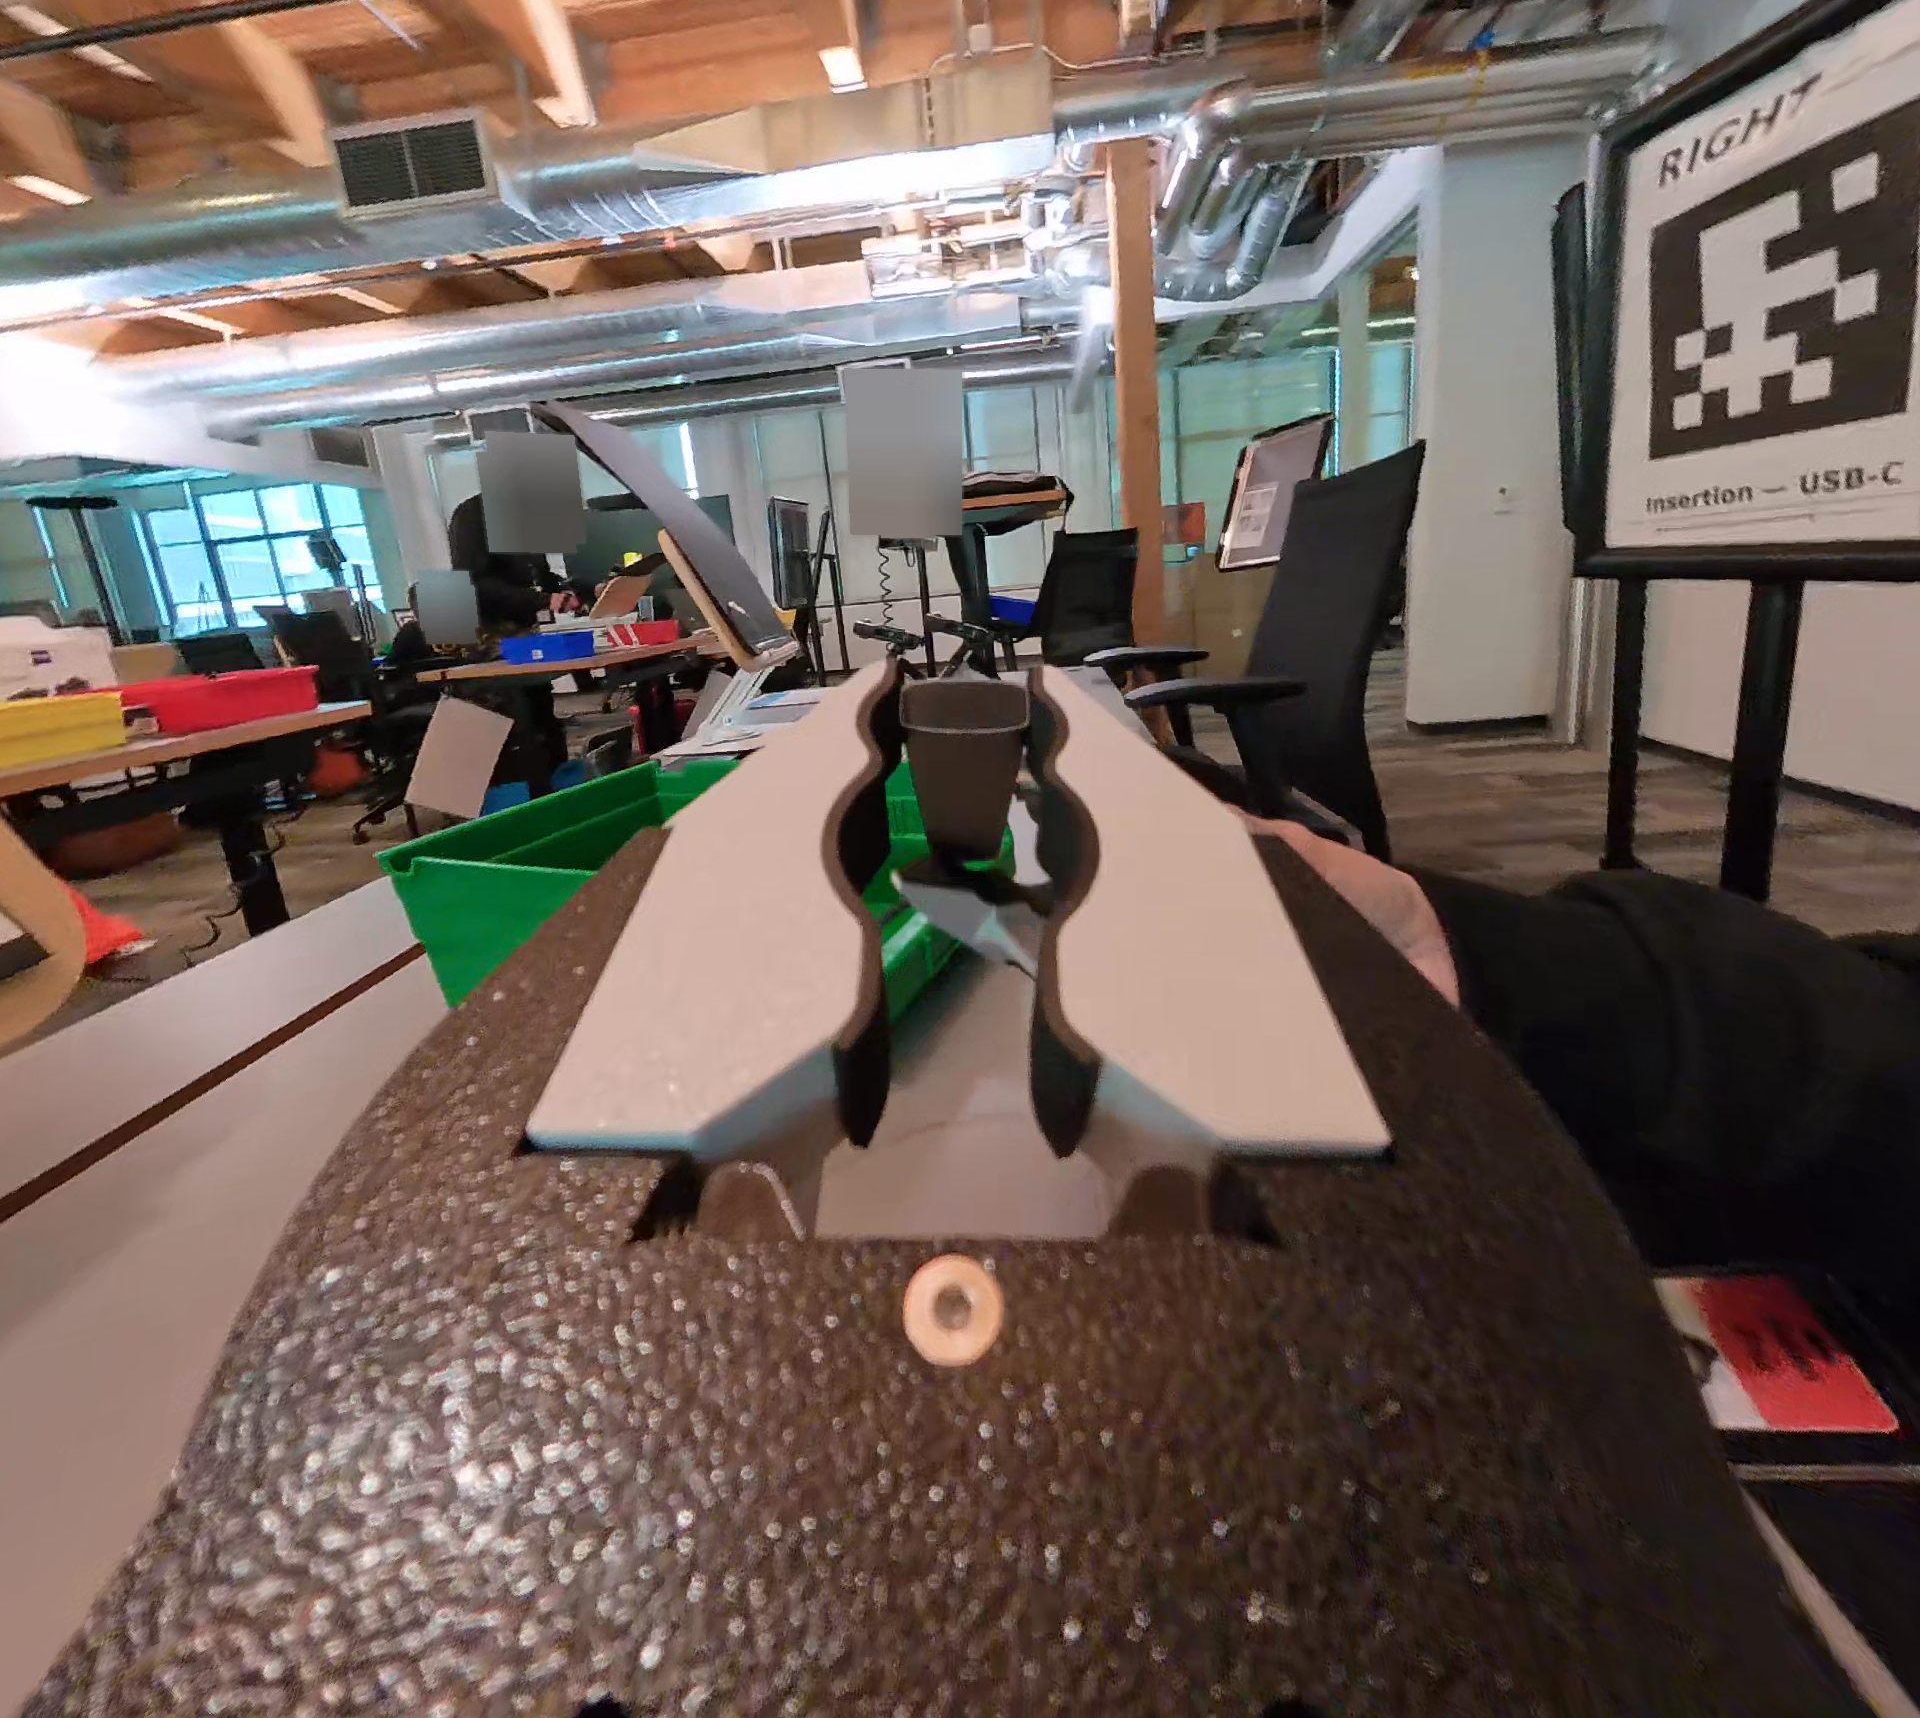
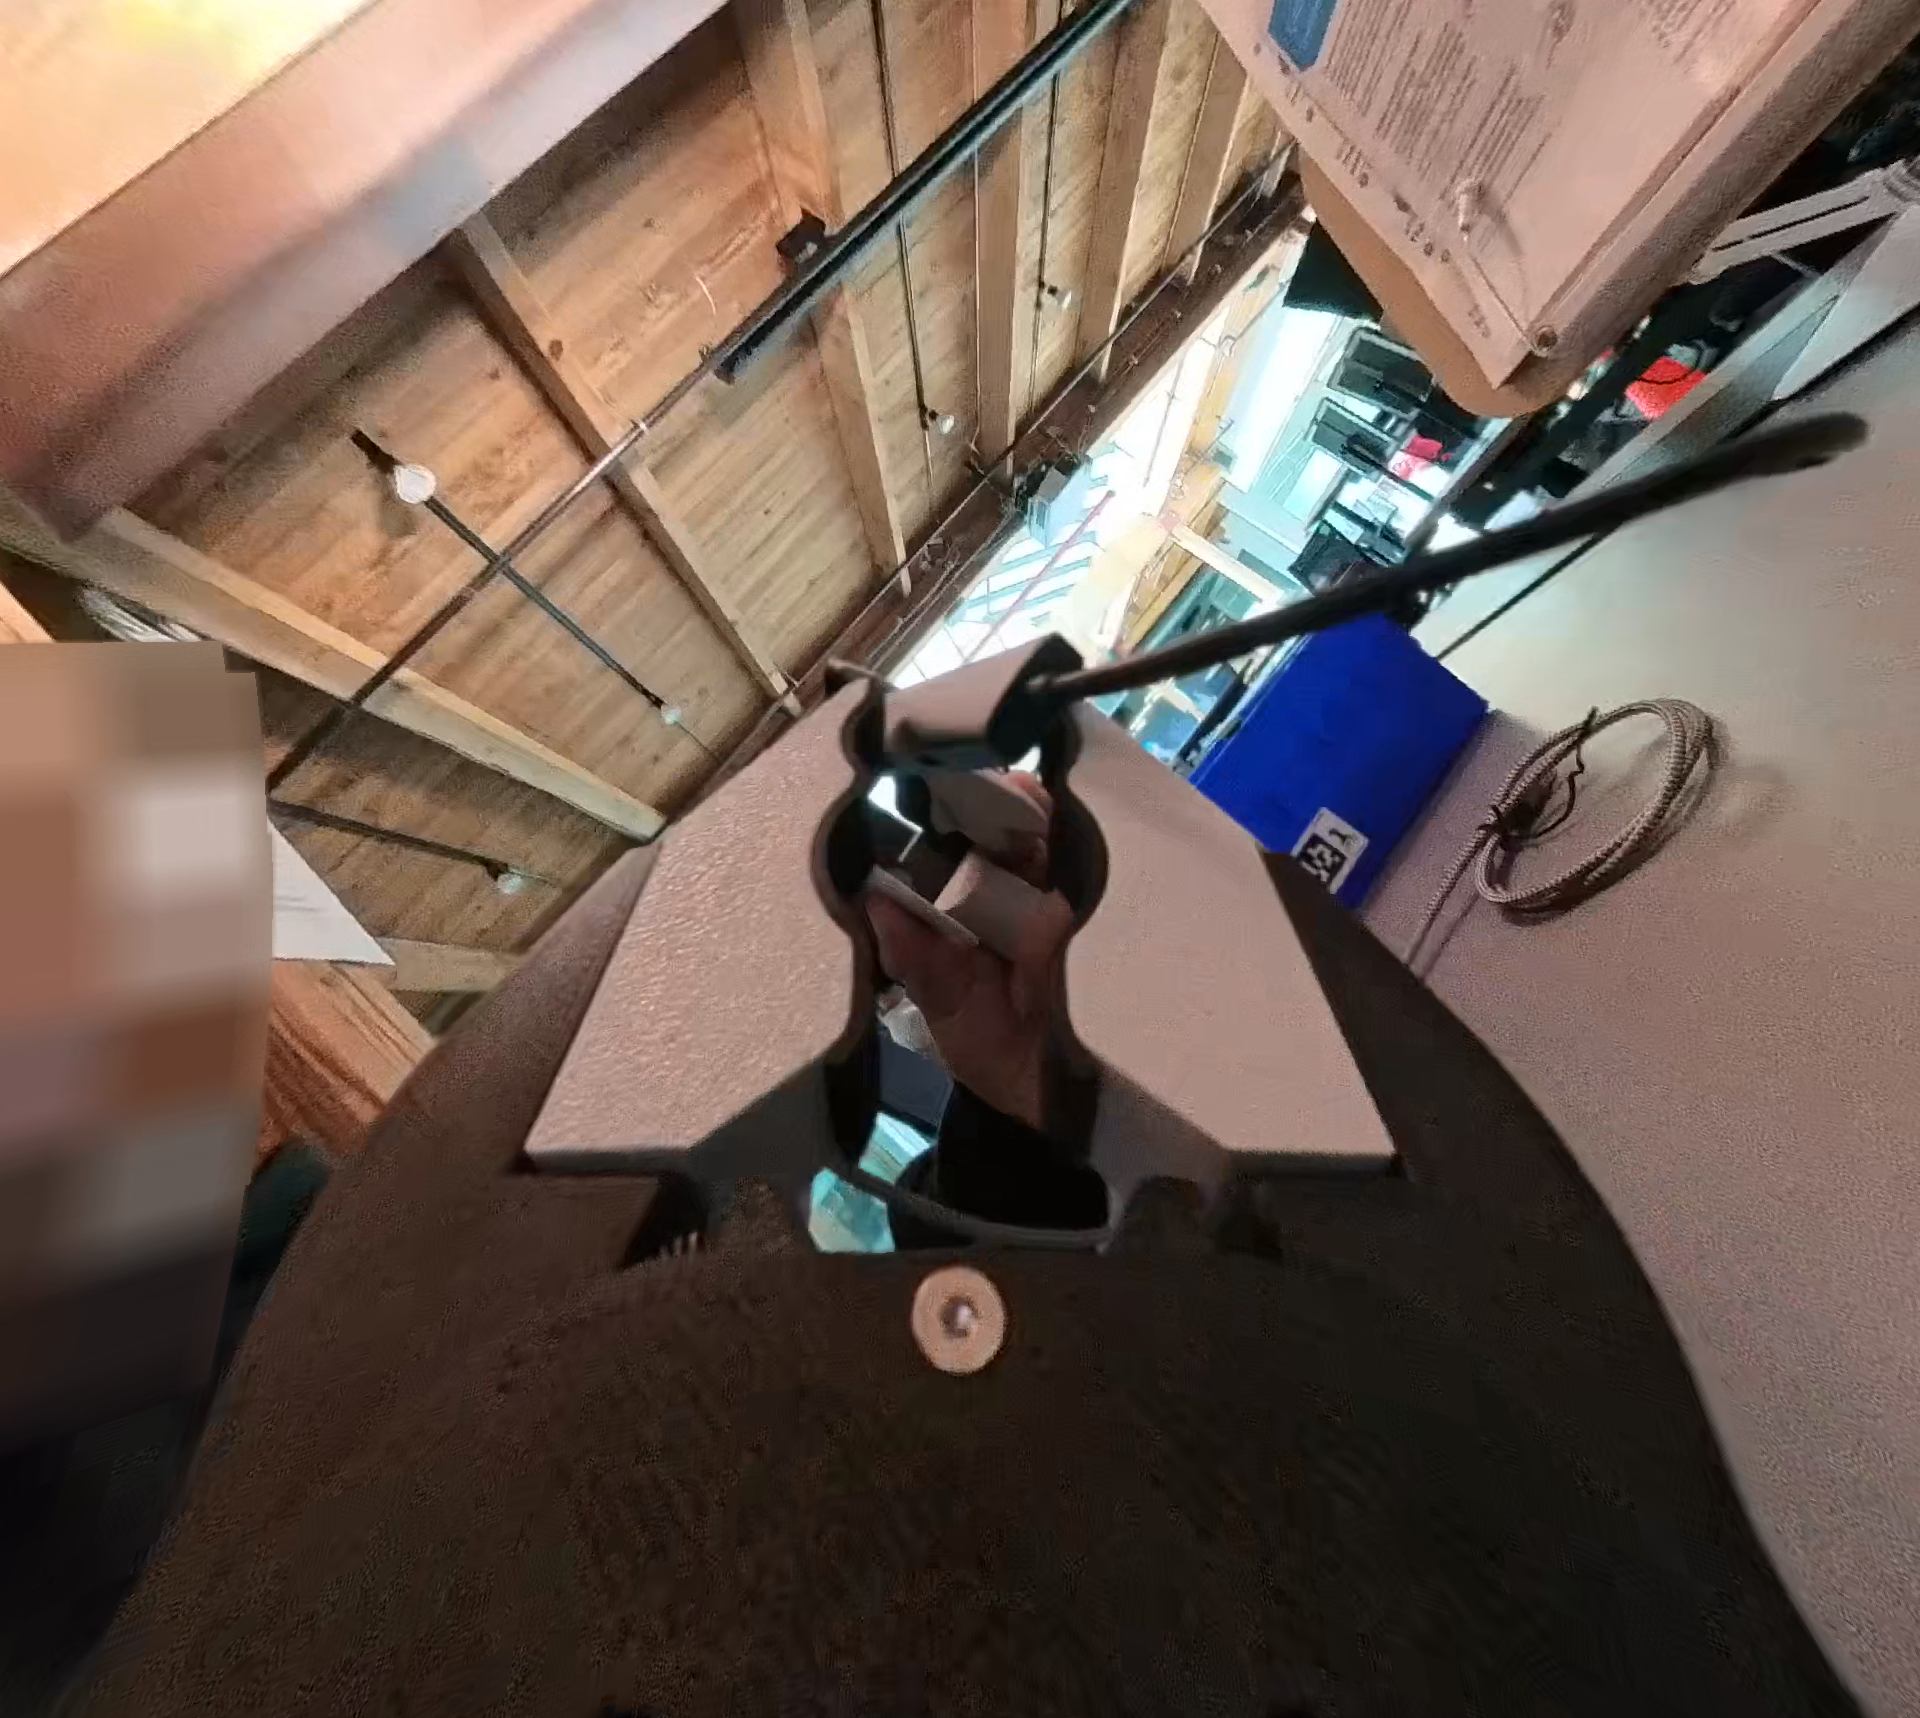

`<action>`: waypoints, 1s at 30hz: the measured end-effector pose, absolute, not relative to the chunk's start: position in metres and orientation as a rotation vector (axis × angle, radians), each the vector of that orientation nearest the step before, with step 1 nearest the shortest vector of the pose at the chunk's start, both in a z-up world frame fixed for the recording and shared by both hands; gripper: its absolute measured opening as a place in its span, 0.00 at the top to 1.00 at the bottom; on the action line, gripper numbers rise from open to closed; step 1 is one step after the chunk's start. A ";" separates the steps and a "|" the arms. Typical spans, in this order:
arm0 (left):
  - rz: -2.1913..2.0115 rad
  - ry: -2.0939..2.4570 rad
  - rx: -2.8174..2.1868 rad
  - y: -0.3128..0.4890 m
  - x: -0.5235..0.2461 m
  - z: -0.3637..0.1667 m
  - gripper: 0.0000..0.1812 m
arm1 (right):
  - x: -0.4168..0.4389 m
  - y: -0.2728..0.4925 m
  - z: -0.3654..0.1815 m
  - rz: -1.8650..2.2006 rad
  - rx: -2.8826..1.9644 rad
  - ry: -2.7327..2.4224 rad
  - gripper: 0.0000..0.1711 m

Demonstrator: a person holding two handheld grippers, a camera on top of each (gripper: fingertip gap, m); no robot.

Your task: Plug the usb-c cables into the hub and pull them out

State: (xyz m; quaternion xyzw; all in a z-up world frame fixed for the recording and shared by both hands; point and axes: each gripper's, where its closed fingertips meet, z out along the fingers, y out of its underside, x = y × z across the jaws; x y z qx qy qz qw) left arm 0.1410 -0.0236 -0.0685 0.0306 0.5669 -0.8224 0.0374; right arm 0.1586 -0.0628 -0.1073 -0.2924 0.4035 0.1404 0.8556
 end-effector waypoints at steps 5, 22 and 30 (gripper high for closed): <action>-2.400 1.766 0.243 -0.026 0.133 -0.077 0.88 | 0.149 -0.071 -0.097 0.348 -0.600 0.814 0.93; -1.989 1.846 0.392 -0.050 0.128 -0.111 0.88 | 0.138 -0.075 -0.099 0.297 -0.729 0.895 0.95; -1.979 1.867 0.368 -0.053 0.128 -0.114 0.87 | 0.138 -0.076 -0.103 0.291 -0.747 0.908 0.95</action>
